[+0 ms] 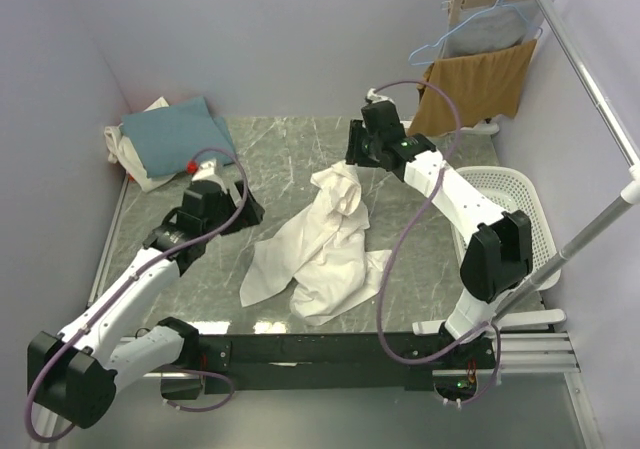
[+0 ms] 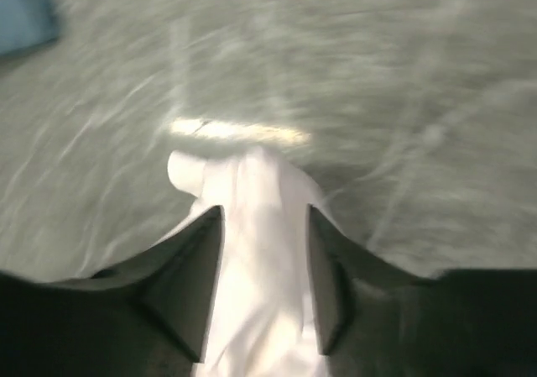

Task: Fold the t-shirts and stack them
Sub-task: Move the tshirt to the center of the board, then flatten out the tshirt

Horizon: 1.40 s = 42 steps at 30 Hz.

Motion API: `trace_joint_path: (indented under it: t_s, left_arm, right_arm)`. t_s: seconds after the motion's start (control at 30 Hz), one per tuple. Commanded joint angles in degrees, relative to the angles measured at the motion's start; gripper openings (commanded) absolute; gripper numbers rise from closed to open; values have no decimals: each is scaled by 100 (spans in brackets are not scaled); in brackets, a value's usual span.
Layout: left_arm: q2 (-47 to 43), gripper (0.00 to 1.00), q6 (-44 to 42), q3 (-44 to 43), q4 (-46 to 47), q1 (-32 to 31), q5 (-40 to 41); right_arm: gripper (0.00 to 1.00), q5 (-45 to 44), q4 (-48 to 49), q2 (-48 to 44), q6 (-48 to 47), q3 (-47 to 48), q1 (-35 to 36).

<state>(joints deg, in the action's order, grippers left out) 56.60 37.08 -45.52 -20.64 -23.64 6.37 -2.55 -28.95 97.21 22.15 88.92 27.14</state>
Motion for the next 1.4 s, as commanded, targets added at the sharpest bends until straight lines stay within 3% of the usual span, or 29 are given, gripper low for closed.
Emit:
trace_joint_path:
  t_s: [0.0,0.07,0.1,0.23,0.43,0.6,0.9,0.93,1.0,1.03,1.07,1.1,1.13,1.2,1.23,1.37]
  left_arm:
    - [-148,97,194,508,-107,-298,-409]
    - [-228,99,508,763,-115,-526,-260]
    - [-298,99,598,851,-133,-571,-190]
    - [-325,99,906,1430,-72,-659,48]
    - [52,99,1108,1739,323,-712,277]
    - [430,98,1214,1897,719,-712,295]
    - [651,95,1293,2205,1211,-730,163]
    - [651,90,1302,2231,1255,-730,102]
    - [659,80,1284,2301,1361,-730,31]
    - [677,67,1267,2328,1457,-739,-21]
    - [677,59,1249,2337,1501,-739,-48]
    - [747,51,1240,2328,1528,-739,-83]
    - [791,31,1214,2319,1572,-739,-118]
    - [931,5,1196,2232,1537,-730,-136]
    - [967,1,1196,2188,1520,-739,-127]
    - [941,1,951,1819,1178,-739,127]
  right_arm:
    - [69,-2835,-357,-393,228,-5,-15]
    - [85,-2796,-59,-763,298,-635,11]
    - [88,-2508,29,-1174,307,-848,55]
    - [89,-518,548,-1845,367,-1798,204]
    - [89,815,1012,-1434,790,-2476,582]
    - [88,1142,1181,-450,861,-2222,688]
    - [85,844,997,781,554,-1308,714]
    - [83,852,1014,826,553,-1203,697]
    - [57,844,1005,931,510,-1106,714]
    - [45,887,1014,958,501,-1010,697]
    - [22,905,1005,993,492,-965,705]
    - [14,922,1005,1002,448,-921,705]
    - [6,975,936,1019,430,-816,688]
    - [0,984,874,950,361,-745,697]
    - [0,975,934,853,343,-789,697]
    - [0,512,1129,-138,220,-1035,688]
